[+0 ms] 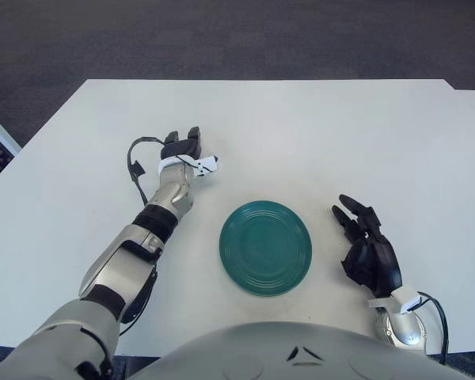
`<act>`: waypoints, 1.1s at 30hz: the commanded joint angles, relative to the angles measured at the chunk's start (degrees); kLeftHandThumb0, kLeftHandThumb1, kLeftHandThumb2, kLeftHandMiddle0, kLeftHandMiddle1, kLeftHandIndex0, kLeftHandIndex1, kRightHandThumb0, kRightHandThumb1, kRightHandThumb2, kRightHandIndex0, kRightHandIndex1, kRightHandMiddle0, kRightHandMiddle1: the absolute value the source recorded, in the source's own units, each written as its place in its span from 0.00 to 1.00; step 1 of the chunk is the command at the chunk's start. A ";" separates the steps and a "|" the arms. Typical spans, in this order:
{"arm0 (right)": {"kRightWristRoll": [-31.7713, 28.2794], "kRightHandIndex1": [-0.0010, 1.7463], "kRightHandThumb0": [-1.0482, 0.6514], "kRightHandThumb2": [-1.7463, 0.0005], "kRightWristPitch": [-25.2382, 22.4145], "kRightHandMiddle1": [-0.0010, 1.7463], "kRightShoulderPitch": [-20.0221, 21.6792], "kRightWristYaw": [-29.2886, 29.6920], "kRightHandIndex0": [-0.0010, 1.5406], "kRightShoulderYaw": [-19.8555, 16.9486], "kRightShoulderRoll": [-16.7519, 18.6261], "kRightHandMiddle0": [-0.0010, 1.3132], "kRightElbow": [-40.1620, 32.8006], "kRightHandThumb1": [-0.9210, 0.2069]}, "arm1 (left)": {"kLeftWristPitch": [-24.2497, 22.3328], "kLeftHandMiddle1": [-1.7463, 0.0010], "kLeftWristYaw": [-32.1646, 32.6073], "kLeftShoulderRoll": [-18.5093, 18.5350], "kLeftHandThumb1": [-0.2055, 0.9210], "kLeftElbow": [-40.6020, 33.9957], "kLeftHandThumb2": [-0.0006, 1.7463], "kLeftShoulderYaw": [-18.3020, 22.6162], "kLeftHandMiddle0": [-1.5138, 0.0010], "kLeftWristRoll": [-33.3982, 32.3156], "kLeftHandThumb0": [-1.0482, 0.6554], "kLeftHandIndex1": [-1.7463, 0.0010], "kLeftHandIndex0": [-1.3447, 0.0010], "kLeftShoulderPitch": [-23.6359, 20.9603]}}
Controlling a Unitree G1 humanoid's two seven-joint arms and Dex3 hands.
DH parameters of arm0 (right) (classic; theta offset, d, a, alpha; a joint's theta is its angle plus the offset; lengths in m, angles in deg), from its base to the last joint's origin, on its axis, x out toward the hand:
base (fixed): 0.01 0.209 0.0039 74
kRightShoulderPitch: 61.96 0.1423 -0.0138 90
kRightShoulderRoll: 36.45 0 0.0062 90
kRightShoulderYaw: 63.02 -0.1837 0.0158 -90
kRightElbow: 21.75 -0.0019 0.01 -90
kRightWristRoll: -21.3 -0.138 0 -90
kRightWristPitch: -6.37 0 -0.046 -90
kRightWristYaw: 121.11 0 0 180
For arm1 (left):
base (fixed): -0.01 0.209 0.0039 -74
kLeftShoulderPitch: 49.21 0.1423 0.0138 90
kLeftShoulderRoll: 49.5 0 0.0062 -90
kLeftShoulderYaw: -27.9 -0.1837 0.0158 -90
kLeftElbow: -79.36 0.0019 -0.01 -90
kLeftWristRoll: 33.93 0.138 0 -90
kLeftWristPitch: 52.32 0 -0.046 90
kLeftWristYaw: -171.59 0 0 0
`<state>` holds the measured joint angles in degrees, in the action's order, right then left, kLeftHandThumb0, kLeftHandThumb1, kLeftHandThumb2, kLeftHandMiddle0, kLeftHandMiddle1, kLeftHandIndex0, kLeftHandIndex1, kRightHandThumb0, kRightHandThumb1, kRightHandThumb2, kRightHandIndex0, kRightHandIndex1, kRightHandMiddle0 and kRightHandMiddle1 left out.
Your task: Put the charger into the plate.
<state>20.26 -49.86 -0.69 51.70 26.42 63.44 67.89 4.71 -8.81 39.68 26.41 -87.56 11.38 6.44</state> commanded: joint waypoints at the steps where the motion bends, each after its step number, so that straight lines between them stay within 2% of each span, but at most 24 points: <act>1: 1.20 0.01 0.00 0.37 -1.87 0.38 -1.02 -0.01 0.21 0.24 -0.25 0.01 2.43 0.00 | -0.11 0.99 -0.07 -0.27 1.00 2.61 0.45 -0.58 0.91 0.24 0.00 0.95 0.94 -4.15; 3: 1.41 0.01 0.00 0.36 -1.71 0.38 -0.94 0.05 0.21 0.28 -0.25 0.01 2.57 0.00 | 1.99 0.99 1.53 -0.78 1.00 7.49 0.45 -0.41 0.92 -0.60 0.00 0.95 0.95 -6.17; 5: 1.47 0.01 0.00 0.36 -1.64 0.38 -0.93 0.07 0.21 0.28 -0.25 0.01 2.62 0.00 | 2.76 1.00 2.21 -1.01 1.00 9.35 0.45 -0.34 0.92 -0.94 0.00 0.95 0.96 -6.91; 8: 3.57 0.01 0.00 0.36 -0.91 0.38 -1.01 1.38 0.22 -0.04 -0.15 0.01 2.82 0.00 | 1.11 1.00 2.05 -1.06 1.00 8.12 0.45 -0.97 0.93 -0.06 0.00 0.95 0.97 -6.38; 12: 3.10 0.01 0.00 0.36 -1.29 0.38 -0.81 1.16 0.22 0.09 -0.20 0.01 3.02 0.00 | 0.58 1.00 2.19 -1.28 1.00 9.06 0.46 -1.43 0.93 0.12 0.00 0.96 0.97 -7.06; 15: 1.67 0.01 0.01 0.35 -0.87 0.38 -0.85 0.56 0.22 0.15 -0.14 0.01 2.71 0.00 | -3.49 1.00 -1.88 -0.41 1.00 2.43 0.46 -2.63 0.93 1.86 0.00 0.96 0.97 -6.49; 18: 0.14 0.01 0.01 0.35 -0.78 0.38 -0.90 -0.17 0.23 0.25 -0.08 0.01 2.31 0.00 | -4.71 1.00 -3.65 0.25 1.00 0.34 0.47 -3.44 0.94 2.39 0.00 0.96 0.98 -6.33; 21: -0.44 0.01 0.01 0.35 -1.33 0.38 -1.07 -0.86 0.23 0.30 -0.30 0.01 1.96 0.00 | -3.23 1.00 -2.68 -0.07 1.00 3.47 0.47 -3.67 0.95 1.85 0.00 0.96 0.98 -6.99; 33: 0.54 0.01 0.00 0.34 -1.52 0.38 -1.08 -0.44 0.26 -0.03 -0.13 0.03 2.14 0.00 | -2.74 1.00 -3.85 -0.82 1.00 7.22 0.47 -4.18 1.00 1.31 0.00 1.00 1.00 -9.46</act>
<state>20.37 -49.30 -0.38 51.17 26.35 63.30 68.25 1.99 -12.09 38.72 32.88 -91.70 12.99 -0.74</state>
